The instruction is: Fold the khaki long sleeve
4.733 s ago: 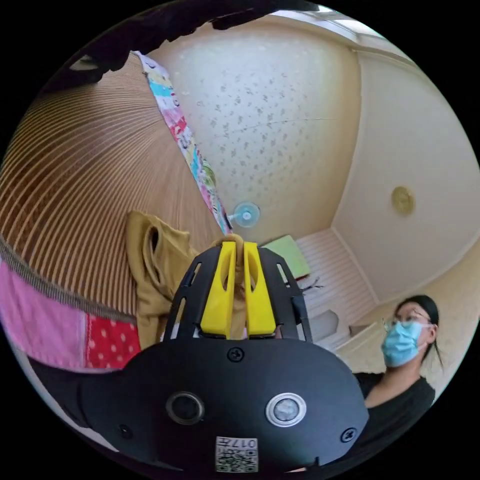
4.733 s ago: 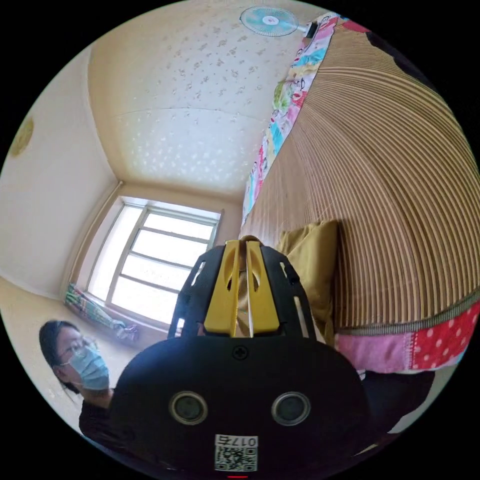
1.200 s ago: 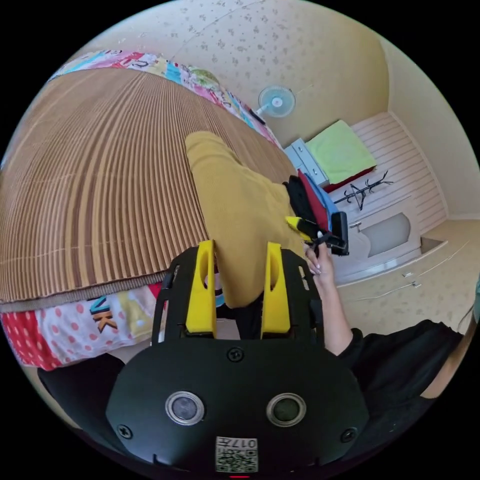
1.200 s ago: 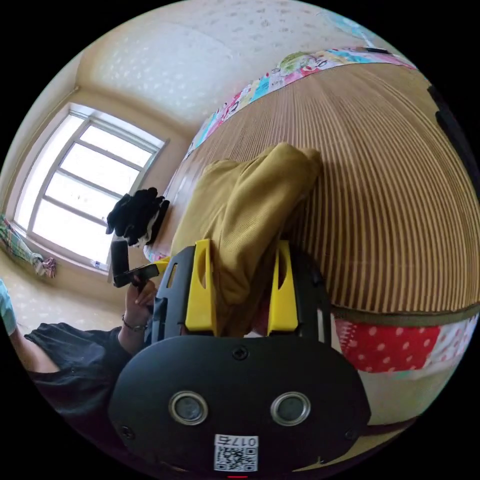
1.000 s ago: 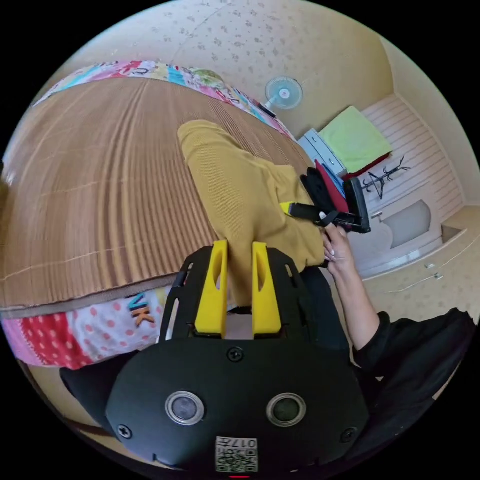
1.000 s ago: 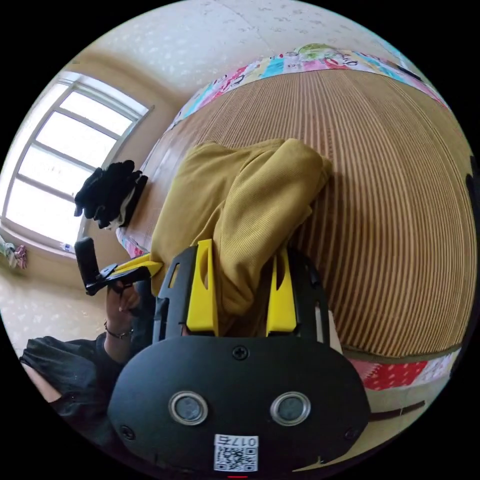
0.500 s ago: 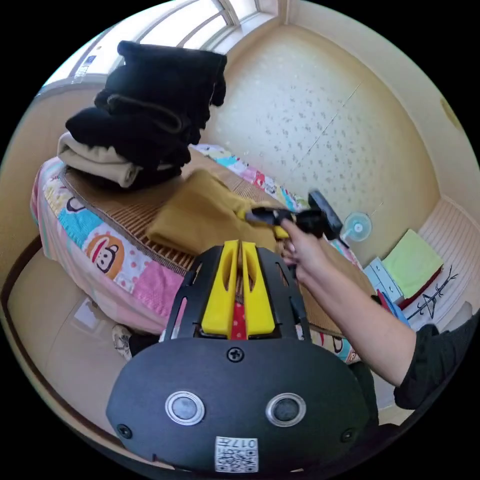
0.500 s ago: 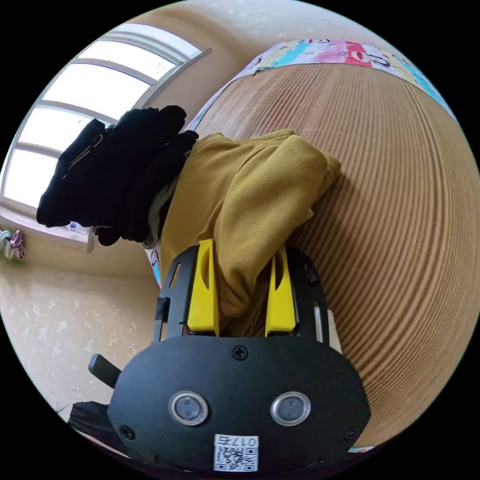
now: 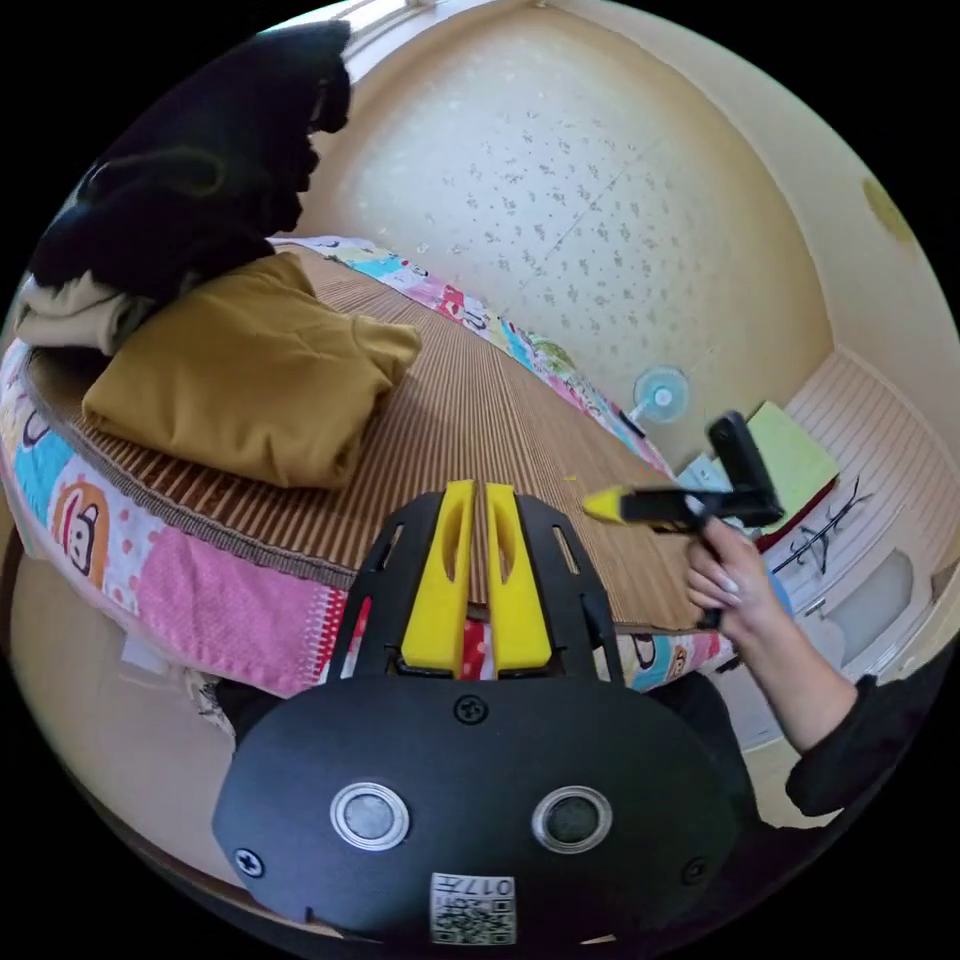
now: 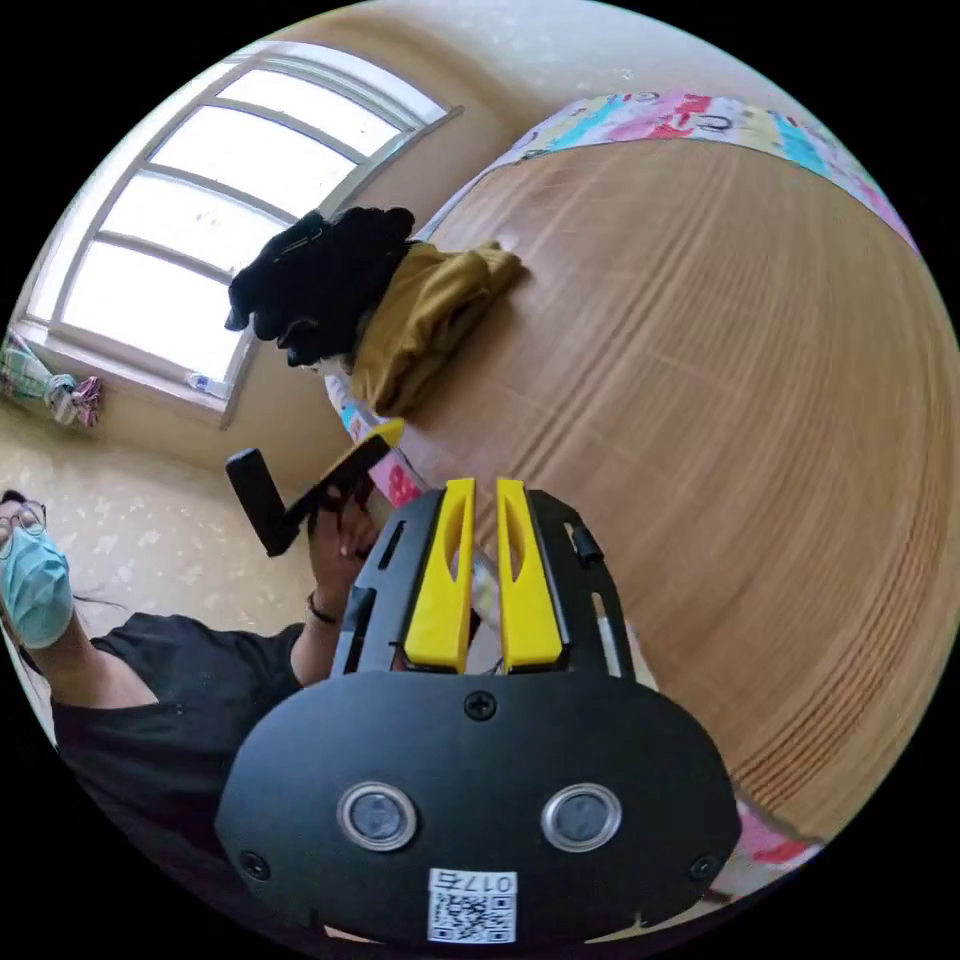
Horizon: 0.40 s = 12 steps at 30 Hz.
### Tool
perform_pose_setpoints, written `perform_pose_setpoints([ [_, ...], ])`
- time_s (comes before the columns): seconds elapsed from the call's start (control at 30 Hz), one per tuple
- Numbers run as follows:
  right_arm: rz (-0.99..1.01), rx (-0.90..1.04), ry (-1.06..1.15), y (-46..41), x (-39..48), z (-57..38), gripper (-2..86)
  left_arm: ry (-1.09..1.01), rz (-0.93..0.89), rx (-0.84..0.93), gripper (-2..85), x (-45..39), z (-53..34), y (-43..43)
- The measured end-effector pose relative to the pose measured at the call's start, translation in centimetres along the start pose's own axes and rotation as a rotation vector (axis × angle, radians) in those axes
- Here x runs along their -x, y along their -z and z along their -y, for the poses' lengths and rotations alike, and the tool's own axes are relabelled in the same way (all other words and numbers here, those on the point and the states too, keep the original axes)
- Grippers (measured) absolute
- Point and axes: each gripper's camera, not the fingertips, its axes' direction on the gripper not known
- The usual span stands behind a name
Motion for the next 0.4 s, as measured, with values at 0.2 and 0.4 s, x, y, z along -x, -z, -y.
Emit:
perform_pose_setpoints([
  [0.2, -0.175, -0.167, -0.459, 11.7, -7.7, -21.1, 4.5, -0.106, 0.106, 0.165, -0.8, -4.3, -0.7, -7.2],
  [0.4, -0.426, -0.573, -0.71, 23.4, -6.4, -33.9, 9.5, -0.135, 0.149, 0.154, -1.0, -5.0, -2.3, -11.6],
])
